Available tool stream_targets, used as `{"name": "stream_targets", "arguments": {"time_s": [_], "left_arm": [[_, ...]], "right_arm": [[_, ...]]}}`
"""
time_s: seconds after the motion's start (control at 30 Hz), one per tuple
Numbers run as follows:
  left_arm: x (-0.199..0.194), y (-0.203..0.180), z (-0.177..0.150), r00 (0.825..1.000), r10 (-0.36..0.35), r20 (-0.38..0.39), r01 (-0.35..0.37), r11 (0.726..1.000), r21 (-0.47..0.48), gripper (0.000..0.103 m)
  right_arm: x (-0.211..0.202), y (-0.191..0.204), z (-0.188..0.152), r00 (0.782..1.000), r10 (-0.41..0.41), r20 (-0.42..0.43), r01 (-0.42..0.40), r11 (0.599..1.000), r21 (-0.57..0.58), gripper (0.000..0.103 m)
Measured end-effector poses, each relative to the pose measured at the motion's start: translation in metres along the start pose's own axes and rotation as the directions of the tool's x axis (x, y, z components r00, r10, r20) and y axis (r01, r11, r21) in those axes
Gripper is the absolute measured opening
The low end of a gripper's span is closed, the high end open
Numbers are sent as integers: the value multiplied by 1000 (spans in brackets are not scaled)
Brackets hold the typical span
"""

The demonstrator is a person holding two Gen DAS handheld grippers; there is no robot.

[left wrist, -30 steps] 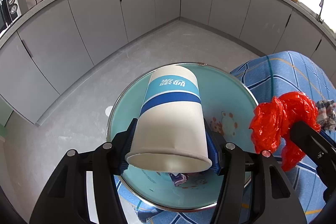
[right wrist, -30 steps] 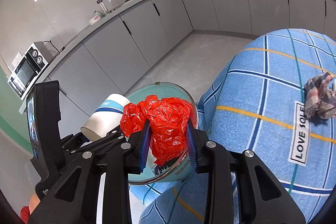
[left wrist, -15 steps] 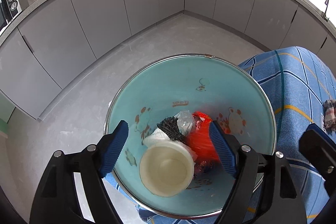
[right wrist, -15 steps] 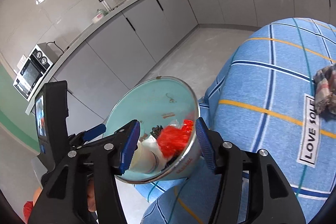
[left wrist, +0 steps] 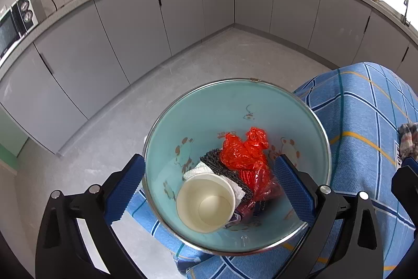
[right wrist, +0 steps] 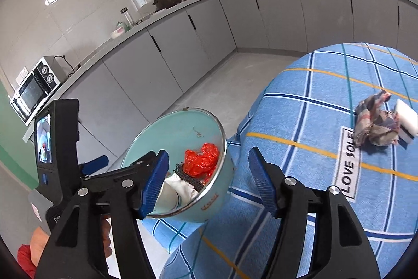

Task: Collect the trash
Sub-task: 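Open both tools to drop the paper cup and red bag into the bucket, then move both tools back over the table toward the plaid cloth and white sponge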

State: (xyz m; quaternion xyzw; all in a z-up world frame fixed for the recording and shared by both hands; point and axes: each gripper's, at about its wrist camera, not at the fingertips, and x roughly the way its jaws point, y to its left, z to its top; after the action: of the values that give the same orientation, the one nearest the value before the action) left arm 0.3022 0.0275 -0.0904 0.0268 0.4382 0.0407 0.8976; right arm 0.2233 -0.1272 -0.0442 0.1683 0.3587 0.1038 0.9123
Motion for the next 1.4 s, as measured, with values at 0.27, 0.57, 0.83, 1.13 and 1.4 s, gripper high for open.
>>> {"name": "stream_targets", "arguments": {"time_s": [0.27,0.57,0.83,1.13,1.4], "left_arm": [[-21,-12,-6,1000,1,20,-2,1000,20,97],[-47,-42,-11,998,-47,48,44,997,62,97],[-66,-88,-23,991,-126,49,118,983,143,97],[-77,-121,-35,988,-147,39,138,974,182,97],[-81,-136,-45,984,-176,15,171,968,185,97]], "right_arm": [[-24,-8,-4,999,-23,30,23,1000,16,67],[-54,-41,-11,995,-78,63,75,996,54,71],[-85,-75,-18,988,-129,89,120,988,102,71],[-107,-109,-27,980,-175,97,157,974,163,71],[-119,-121,-35,977,-192,96,173,969,178,71]]}}
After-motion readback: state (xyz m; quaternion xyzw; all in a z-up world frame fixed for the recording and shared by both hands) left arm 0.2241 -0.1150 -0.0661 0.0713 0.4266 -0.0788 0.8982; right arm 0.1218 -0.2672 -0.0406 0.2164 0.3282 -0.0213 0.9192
